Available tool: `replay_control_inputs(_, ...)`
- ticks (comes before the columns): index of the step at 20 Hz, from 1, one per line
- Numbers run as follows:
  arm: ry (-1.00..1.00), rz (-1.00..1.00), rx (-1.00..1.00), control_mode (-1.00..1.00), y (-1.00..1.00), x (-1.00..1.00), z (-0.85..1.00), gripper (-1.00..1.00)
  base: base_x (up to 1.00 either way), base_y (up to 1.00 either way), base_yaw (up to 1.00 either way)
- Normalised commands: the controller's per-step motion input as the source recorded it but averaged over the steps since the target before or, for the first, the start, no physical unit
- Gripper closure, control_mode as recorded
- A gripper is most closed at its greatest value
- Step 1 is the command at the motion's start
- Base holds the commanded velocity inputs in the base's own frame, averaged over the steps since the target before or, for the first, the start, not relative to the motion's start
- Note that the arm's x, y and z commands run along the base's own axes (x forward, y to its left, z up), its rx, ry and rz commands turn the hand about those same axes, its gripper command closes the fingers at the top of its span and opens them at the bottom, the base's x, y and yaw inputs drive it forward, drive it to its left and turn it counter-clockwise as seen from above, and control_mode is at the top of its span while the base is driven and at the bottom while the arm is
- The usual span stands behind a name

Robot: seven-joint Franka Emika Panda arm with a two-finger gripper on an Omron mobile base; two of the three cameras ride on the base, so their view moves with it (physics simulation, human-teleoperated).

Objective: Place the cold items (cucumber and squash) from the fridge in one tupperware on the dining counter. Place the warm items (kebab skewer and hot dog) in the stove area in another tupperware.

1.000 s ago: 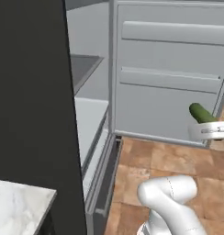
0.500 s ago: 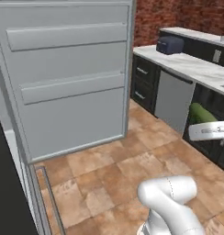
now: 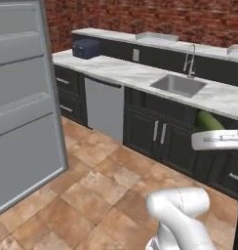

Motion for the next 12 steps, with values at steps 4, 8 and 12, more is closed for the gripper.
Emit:
replay_control_inputs(4, 0.0, 0.0, 0.0, 1.0, 0.0, 0.0, 0.0, 1.0, 0.9, -0.51, 0.01)
replay_control_inputs(8, 0.0, 0.0, 0.0, 1.0, 0.0, 0.0, 0.0, 1.0, 1.0, -0.45, 0.19)
replay_control_inputs(12, 0.0, 0.0, 0.0, 1.0, 0.0, 0.0, 0.0, 1.0, 1.0, -0.12, 0.3)
